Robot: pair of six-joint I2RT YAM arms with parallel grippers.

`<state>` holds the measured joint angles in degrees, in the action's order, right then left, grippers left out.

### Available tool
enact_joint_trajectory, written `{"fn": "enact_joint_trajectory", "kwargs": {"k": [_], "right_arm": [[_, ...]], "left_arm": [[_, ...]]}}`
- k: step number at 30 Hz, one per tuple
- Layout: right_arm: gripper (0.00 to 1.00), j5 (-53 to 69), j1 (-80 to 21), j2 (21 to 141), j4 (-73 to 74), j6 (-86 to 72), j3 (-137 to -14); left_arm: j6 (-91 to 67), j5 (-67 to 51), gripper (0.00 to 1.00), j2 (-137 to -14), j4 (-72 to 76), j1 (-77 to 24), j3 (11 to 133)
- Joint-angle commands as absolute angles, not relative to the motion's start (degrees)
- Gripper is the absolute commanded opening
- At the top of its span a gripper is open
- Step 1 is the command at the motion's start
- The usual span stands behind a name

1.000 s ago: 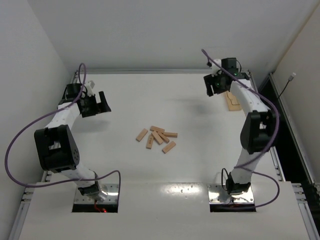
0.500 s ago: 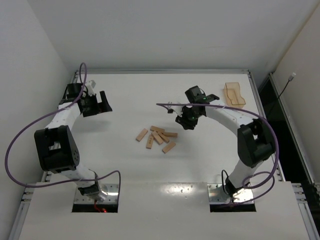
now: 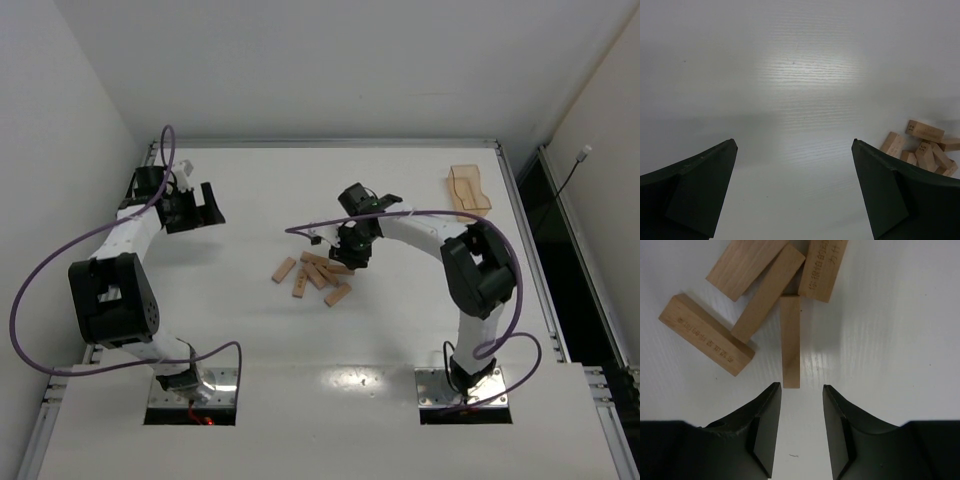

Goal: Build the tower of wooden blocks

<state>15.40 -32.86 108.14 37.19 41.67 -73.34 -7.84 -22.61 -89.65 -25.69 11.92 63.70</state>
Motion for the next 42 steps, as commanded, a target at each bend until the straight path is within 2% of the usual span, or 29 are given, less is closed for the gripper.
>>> {"fn": "enact_joint_trajectory", "kwargs": {"k": [1,19,22,23,24,28,31,37,42], "right_arm": [[0.36,17.2,-34.3,108.5,37.4,43.2,-77.0],[0.39,17.8,-36.4,116.1,40.3,44.2,-82.0],[0.21,17.3,-36.4,117.2,40.3,44.2,-82.5],[0.05,17.3,-36.4,117.8,40.3,44.2,-82.5],[0.01,17.3,-36.4,117.8,40.3,44.2,-83.2],[0.0,18.7,-36.4,117.0,42.8,43.7,-83.2],[0.0,20.3,-36.4,112.2,43.3,43.0,-80.3],[0.0,17.7,-36.4,105.8,38.0,38.9,-80.7],[0.0,11.9,-36.4,112.6,34.4,37.4,-88.9]], "left_arm": [[-6.6,-22.7,1.0,-88.0,-25.6,11.4,64.5],[-6.6,-22.1,1.0,-90.2,-26.1,11.4,65.6],[-6.6,-22.1,1.0,-90.7,-26.1,11.9,65.6],[-6.6,-22.1,1.0,-90.7,-26.1,12.0,65.6],[-6.6,-22.1,1.0,-90.7,-26.1,12.0,65.6],[-6.1,-22.1,1.0,-90.7,-26.1,12.0,65.6],[-6.1,-22.1,1.0,-90.7,-26.1,12.0,65.6],[-6.1,-22.7,1.0,-90.7,-25.5,12.0,64.5],[-6.6,-23.2,1.0,-90.7,-25.5,12.0,64.5]]}}
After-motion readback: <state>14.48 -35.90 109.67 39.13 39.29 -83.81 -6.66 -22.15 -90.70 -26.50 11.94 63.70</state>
